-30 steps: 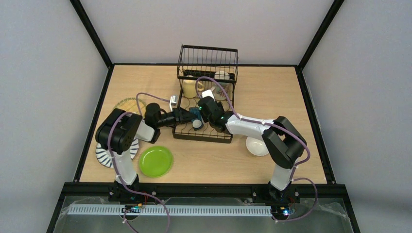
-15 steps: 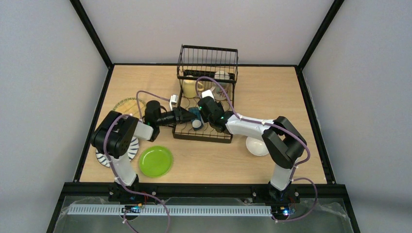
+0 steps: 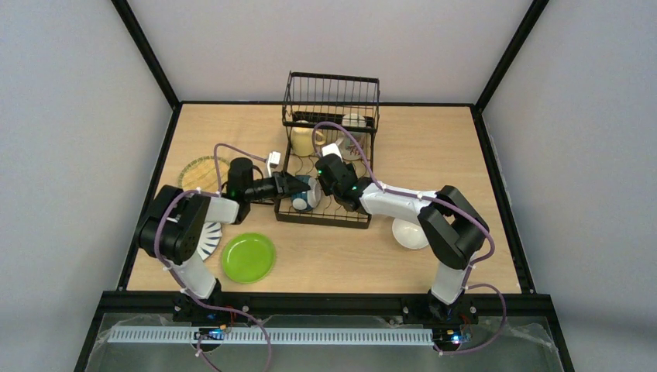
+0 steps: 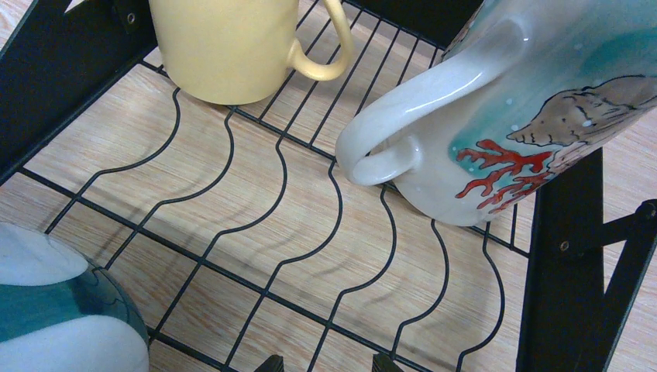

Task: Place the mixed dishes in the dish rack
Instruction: Insert the bowl into the dish rack.

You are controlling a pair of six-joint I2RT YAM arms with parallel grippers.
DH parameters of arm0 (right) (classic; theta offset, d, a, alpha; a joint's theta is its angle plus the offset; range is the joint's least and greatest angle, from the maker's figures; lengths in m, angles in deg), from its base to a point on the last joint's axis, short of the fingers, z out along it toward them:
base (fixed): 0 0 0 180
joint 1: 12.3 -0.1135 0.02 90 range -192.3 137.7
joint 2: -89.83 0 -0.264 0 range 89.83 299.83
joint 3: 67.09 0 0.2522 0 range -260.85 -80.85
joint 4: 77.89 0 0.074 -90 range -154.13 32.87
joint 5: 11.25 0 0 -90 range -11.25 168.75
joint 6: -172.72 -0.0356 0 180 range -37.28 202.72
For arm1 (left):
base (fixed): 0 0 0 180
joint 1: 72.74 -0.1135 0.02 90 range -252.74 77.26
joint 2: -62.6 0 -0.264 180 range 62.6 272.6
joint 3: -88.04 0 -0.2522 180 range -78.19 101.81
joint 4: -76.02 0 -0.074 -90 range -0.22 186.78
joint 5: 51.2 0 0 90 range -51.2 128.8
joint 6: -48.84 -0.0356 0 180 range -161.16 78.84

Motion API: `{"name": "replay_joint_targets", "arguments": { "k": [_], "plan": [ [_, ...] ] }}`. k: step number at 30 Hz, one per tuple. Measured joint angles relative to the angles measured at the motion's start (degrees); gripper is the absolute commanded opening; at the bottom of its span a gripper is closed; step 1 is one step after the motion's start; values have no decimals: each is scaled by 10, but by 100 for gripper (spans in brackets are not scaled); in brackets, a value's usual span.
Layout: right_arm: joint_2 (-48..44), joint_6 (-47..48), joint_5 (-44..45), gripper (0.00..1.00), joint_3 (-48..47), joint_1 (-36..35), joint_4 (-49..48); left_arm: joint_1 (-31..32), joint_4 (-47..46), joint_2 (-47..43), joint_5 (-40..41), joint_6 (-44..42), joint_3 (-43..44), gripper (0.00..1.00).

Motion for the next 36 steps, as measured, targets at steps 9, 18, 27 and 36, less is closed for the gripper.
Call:
{"name": "replay_joint_targets", "arguments": {
  "k": [9,18,27,36],
  "plan": [
    [0,-4,1,65,0,-1,0,-9,61,-27,6,-28,1,91],
    [-15,-8,8,67,0,-1,9,-25,146,-85,17,-62,18,95],
    [-62,-38,18,70,-3,-1,49,-26,242,-139,29,-95,48,95],
    [-128,-86,30,71,8,-8,97,-28,311,-209,34,-126,51,95]
  ]
}}
